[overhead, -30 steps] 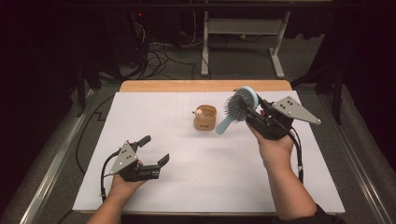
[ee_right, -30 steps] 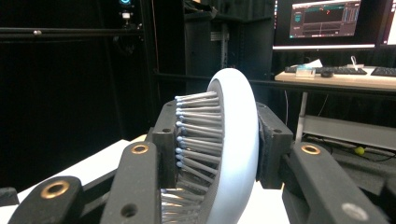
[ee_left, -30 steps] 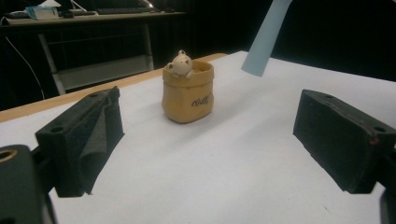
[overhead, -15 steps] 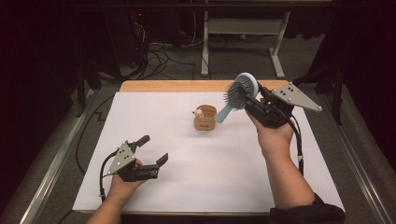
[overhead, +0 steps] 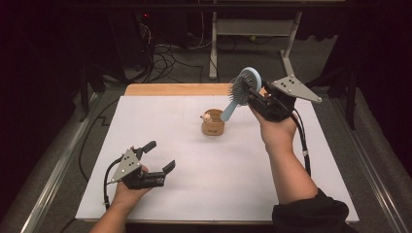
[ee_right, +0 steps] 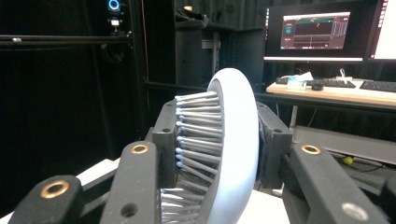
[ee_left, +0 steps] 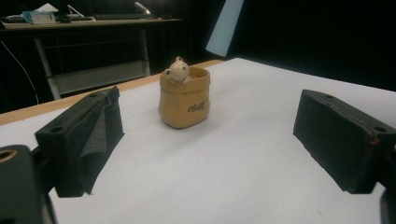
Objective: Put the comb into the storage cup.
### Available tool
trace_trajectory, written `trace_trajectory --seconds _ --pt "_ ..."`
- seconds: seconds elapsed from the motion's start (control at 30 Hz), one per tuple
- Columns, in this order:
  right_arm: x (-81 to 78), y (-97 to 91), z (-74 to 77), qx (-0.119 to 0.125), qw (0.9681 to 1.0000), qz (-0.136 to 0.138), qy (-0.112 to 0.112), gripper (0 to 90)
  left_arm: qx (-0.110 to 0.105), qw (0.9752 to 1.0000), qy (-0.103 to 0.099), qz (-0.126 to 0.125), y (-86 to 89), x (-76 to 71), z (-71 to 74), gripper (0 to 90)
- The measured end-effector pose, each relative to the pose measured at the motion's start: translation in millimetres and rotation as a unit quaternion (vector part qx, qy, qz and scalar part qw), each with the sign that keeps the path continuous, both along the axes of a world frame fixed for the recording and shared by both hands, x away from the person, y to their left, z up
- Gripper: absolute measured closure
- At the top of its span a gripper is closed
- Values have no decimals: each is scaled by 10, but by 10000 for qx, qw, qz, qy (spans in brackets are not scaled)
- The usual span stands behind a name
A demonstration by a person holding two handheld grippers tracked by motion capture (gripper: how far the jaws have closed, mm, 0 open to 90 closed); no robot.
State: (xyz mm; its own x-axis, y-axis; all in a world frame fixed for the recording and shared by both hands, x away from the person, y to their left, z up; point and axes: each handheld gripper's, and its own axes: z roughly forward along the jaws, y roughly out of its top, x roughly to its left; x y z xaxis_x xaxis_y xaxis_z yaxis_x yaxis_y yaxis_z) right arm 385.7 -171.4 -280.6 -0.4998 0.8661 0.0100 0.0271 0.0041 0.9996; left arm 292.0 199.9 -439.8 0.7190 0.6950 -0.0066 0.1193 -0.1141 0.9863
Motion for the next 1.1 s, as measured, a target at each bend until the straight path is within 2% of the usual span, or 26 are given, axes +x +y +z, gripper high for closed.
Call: trace_trajectory --seconds 0.47,0.67,0.87,1.1 --pt "257 139 -106 -14 9998 -22 188 611 -22 10000 27 -54 12 4 -11 91" --pt "325 206 -140 -86 9997 -35 208 610 23 10000 15 -80 7 6 -16 80" --pt "386 261 -156 -142 9996 -56 226 609 -24 10000 0 -92 11 0 -9 73" --pt "448 338 -187 -193 9994 -49 269 608 56 10000 20 -66 6 0 -12 71"
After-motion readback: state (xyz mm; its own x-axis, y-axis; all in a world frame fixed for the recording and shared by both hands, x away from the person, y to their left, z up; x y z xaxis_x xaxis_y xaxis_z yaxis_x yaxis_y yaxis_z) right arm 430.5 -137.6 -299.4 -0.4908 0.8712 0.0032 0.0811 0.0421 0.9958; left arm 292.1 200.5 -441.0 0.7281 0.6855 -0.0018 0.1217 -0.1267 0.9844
